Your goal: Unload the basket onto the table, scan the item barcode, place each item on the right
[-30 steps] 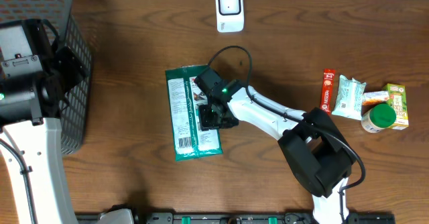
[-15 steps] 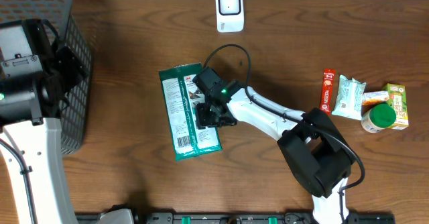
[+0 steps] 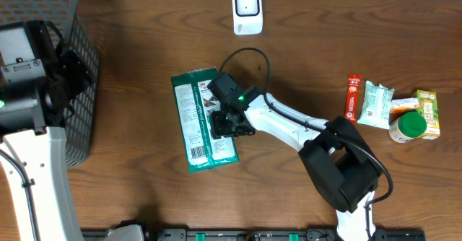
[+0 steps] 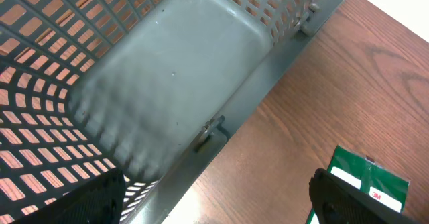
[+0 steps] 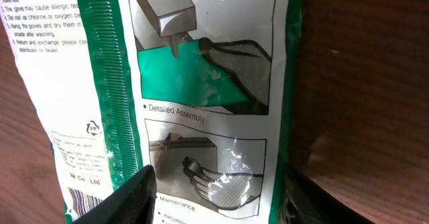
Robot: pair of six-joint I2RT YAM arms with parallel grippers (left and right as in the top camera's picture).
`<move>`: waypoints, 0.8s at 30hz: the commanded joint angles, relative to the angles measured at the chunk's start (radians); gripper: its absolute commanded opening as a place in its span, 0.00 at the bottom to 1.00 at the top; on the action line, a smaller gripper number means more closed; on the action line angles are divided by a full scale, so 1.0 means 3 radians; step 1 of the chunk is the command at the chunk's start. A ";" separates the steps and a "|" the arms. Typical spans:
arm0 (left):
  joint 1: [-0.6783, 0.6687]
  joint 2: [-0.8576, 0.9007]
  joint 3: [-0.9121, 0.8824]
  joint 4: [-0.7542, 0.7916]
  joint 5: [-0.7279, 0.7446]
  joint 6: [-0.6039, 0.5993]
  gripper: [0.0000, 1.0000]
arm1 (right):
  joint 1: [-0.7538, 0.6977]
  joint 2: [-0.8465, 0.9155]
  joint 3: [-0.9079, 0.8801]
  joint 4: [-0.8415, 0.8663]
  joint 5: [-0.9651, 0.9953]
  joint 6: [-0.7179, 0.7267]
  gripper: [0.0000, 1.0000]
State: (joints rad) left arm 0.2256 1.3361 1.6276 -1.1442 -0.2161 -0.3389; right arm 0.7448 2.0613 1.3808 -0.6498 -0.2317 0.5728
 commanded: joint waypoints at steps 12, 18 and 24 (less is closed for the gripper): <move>0.0010 0.0010 0.0023 0.0001 -0.0042 0.0029 0.88 | 0.0051 0.0209 -0.0134 -0.0014 0.0046 -0.0043 0.54; 0.0010 0.0010 0.0023 0.0001 -0.0042 0.0029 0.88 | 0.0051 0.0209 -0.0134 -0.0014 0.0046 -0.0043 0.55; 0.0010 0.0010 0.0023 0.0000 -0.0042 0.0029 0.88 | 0.0051 0.0209 -0.0134 -0.0014 0.0046 -0.0043 0.59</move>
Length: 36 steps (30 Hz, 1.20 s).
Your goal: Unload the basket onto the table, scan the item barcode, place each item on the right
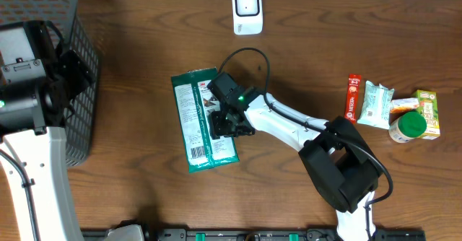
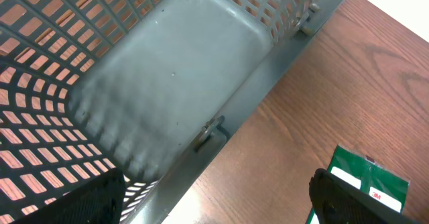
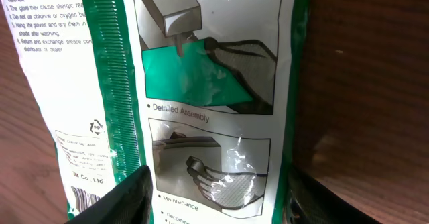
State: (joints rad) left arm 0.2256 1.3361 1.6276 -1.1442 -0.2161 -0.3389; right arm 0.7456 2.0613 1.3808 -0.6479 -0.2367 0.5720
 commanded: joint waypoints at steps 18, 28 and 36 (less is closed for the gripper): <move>0.0010 0.0010 0.0023 0.0175 -0.0006 0.0017 0.88 | 0.0051 0.0209 -0.0134 -0.0032 0.0172 -0.0041 0.61; -0.0070 0.0056 -0.0065 -0.0070 0.1545 -0.0237 0.87 | 0.0051 0.0209 -0.0134 0.0018 0.0148 -0.0042 0.61; -0.0652 0.0230 -0.0701 0.0158 0.1554 -0.0287 0.92 | 0.0032 0.0209 -0.0134 0.0042 0.0145 -0.0144 0.61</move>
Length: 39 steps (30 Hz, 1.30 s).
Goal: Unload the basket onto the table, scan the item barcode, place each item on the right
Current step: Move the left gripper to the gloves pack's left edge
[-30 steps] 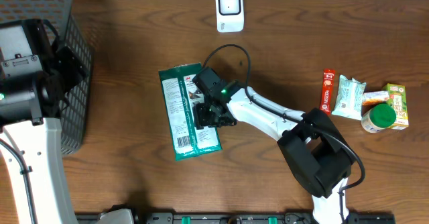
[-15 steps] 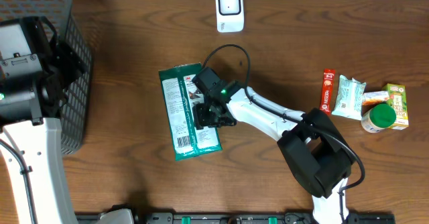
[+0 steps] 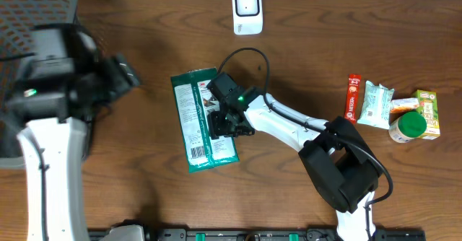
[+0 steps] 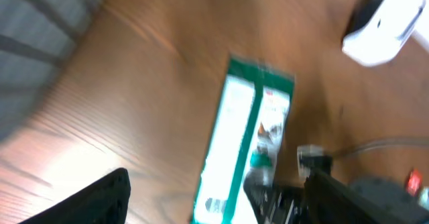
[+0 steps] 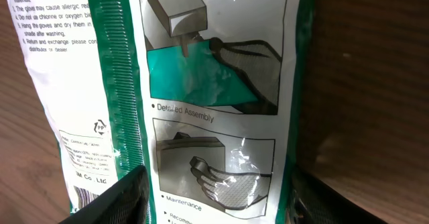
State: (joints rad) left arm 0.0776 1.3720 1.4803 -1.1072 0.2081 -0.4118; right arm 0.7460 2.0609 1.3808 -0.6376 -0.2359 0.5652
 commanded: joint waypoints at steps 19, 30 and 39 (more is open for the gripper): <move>-0.0685 0.1278 -0.0456 0.0741 0.0083 -0.0116 0.08 | -0.0420 0.0210 -0.0134 -0.0148 -0.0736 -0.1205 0.75; -0.0746 0.1681 -0.0456 0.0819 -0.0001 -0.0032 0.08 | -0.0755 0.0210 -0.0134 -0.0249 -0.1479 -0.1581 0.70; -0.0693 0.1681 -0.0516 0.0552 -0.0417 -0.0233 0.08 | -0.1008 0.0210 -0.0134 -0.0041 -0.1507 -0.1589 0.64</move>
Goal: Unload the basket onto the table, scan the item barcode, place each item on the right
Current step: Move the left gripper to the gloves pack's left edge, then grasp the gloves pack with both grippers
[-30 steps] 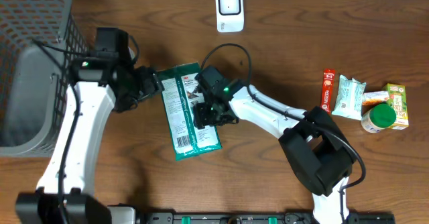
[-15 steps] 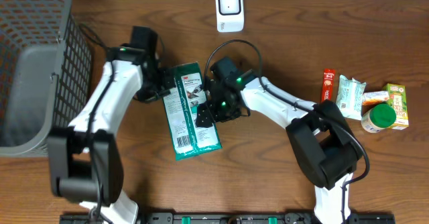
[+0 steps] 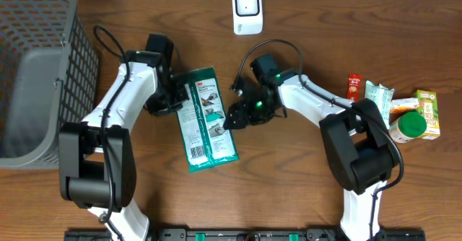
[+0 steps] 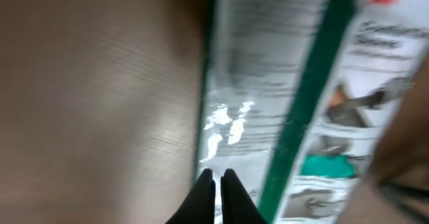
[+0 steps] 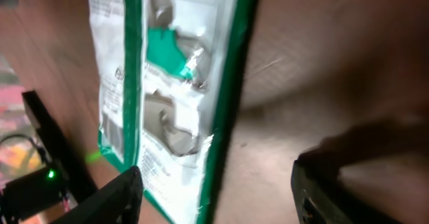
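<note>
A green and white printed package (image 3: 209, 125) lies flat on the brown table, below the white barcode scanner (image 3: 247, 10) at the back edge. My left gripper (image 3: 175, 100) is shut, its black tips (image 4: 216, 176) resting at the package's (image 4: 281, 90) upper left edge. Whether film is pinched between them cannot be told. My right gripper (image 3: 234, 118) stands open just off the package's right side. In the right wrist view its fingers (image 5: 127, 190) are spread wide over the package's (image 5: 167, 83) right edge and bare wood.
A grey mesh basket (image 3: 36, 24) fills the far left. At the right edge lie a red bar (image 3: 353, 97), a pale green packet (image 3: 377, 104), a juice carton (image 3: 427, 111) and a green-lidded jar (image 3: 408, 125).
My left arm has come from beside the basket to the package's left edge and its gripper has shut. My right gripper, still open, has moved right, off the package's middle.
At first my left gripper hung open over the basket while my right gripper stood open astride the package. Later the left arm had swung out over the table. Now it is shut at the package's left edge, and the right gripper stands at the right edge.
</note>
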Robot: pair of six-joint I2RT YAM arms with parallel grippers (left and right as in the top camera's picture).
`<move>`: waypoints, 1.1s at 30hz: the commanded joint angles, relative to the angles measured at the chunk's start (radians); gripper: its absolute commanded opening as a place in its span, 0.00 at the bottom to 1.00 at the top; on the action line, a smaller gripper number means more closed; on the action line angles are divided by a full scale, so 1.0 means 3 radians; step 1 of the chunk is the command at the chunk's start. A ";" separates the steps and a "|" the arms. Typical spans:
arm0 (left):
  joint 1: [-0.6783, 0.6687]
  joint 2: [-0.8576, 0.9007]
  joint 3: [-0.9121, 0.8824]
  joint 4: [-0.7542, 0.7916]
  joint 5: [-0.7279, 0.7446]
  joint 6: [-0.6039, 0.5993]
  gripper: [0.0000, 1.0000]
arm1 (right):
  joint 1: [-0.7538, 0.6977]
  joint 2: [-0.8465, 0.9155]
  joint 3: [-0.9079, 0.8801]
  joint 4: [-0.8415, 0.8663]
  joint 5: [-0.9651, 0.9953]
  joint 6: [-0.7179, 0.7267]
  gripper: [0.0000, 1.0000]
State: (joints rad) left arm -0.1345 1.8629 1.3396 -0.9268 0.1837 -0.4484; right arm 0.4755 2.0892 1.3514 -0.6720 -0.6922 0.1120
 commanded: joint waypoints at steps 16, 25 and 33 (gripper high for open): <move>0.0014 0.0045 -0.0903 0.0932 -0.0230 -0.0220 0.08 | 0.0070 0.0120 -0.0036 0.0361 0.0019 -0.0079 0.64; 0.0014 0.0045 -0.1050 0.1115 -0.0027 -0.0221 0.08 | 0.0137 0.0120 -0.0037 0.0348 -0.0046 -0.0079 0.65; 0.0013 0.0045 -0.1057 0.1114 -0.0024 -0.0221 0.08 | 0.0149 0.0120 -0.0048 0.0351 -0.0167 -0.0052 0.65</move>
State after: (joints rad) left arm -0.1307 1.8427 1.0653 -0.5896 0.1558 -0.5018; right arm 0.5121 2.1044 1.3479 -0.5640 -0.7208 0.1017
